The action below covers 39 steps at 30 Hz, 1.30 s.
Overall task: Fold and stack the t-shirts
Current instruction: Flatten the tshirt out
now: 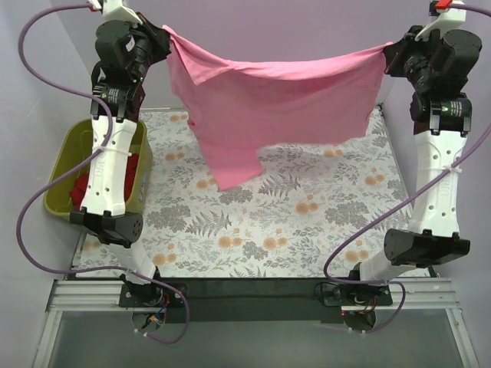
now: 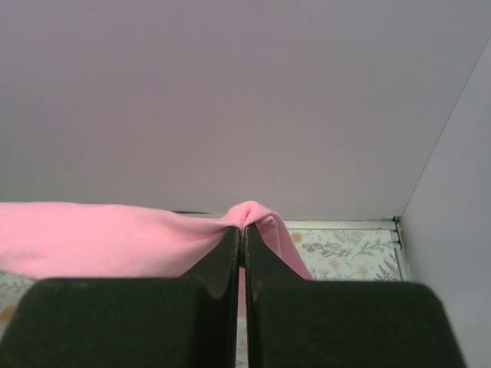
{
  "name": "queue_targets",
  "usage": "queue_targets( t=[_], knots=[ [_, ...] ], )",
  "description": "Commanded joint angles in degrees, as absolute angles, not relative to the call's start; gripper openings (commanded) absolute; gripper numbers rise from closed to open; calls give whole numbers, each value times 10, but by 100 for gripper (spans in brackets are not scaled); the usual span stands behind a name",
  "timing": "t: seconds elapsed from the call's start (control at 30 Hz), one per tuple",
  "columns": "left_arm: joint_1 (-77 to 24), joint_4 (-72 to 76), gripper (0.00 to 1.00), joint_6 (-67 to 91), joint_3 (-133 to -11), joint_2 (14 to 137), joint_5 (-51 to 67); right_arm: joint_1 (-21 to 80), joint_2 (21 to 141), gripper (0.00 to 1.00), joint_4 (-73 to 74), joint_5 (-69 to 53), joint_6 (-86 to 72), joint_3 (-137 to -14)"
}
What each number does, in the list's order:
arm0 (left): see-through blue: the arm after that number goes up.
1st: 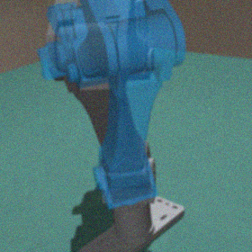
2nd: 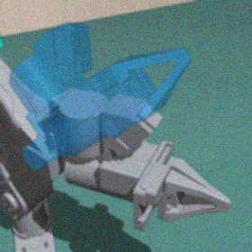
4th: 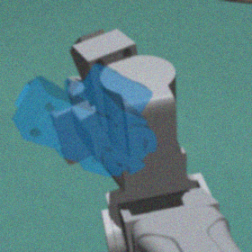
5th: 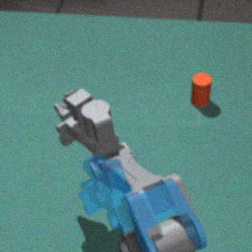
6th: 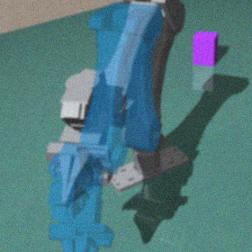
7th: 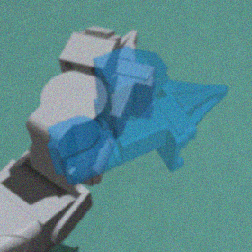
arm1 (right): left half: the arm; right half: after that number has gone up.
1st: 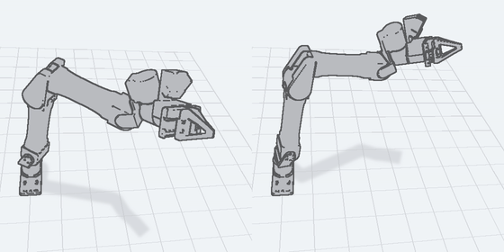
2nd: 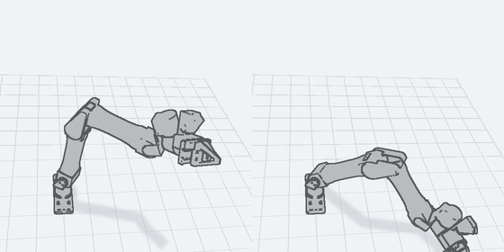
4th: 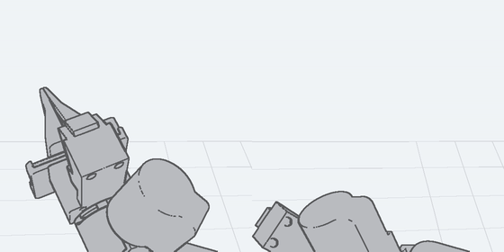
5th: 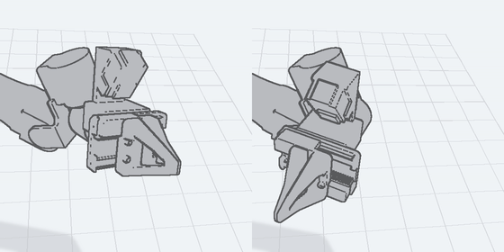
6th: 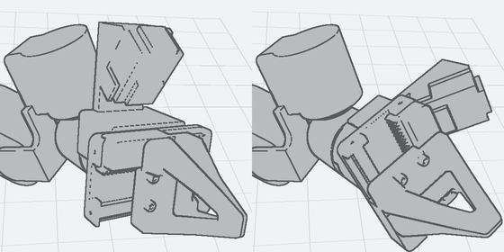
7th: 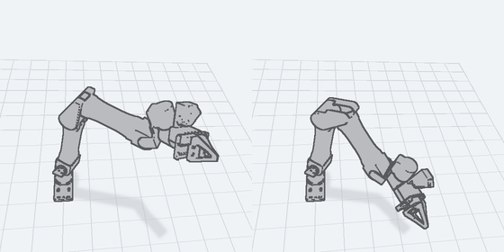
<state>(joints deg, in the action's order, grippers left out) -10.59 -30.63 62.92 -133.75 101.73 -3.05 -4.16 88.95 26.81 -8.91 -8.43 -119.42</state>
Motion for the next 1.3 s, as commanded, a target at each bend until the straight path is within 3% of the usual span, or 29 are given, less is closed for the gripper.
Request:
queue_targets(
  t=[0.0,0.17,0.37,0.57,0.8,1.27],
  knots=[
    [-102,-218,0,614,-1292,908,-18,-46,818,1,165,-62,-61,-1160],
    [-102,-197,0,612,-1120,814,-1,-46,715,1,86,-60,-26,-938],
    [-102,-190,0,698,-796,649,46,-47,601,1,42,-29,-3,-652],
    [-103,-227,0,796,-506,475,40,-46,520,1,33,-48,-25,-474],
    [-103,-322,0,817,-383,361,21,-46,475,1,78,-54,-106,-371],
    [-103,-356,0,823,-345,403,43,-46,548,1,178,-39,-220,-283]
  ],
)
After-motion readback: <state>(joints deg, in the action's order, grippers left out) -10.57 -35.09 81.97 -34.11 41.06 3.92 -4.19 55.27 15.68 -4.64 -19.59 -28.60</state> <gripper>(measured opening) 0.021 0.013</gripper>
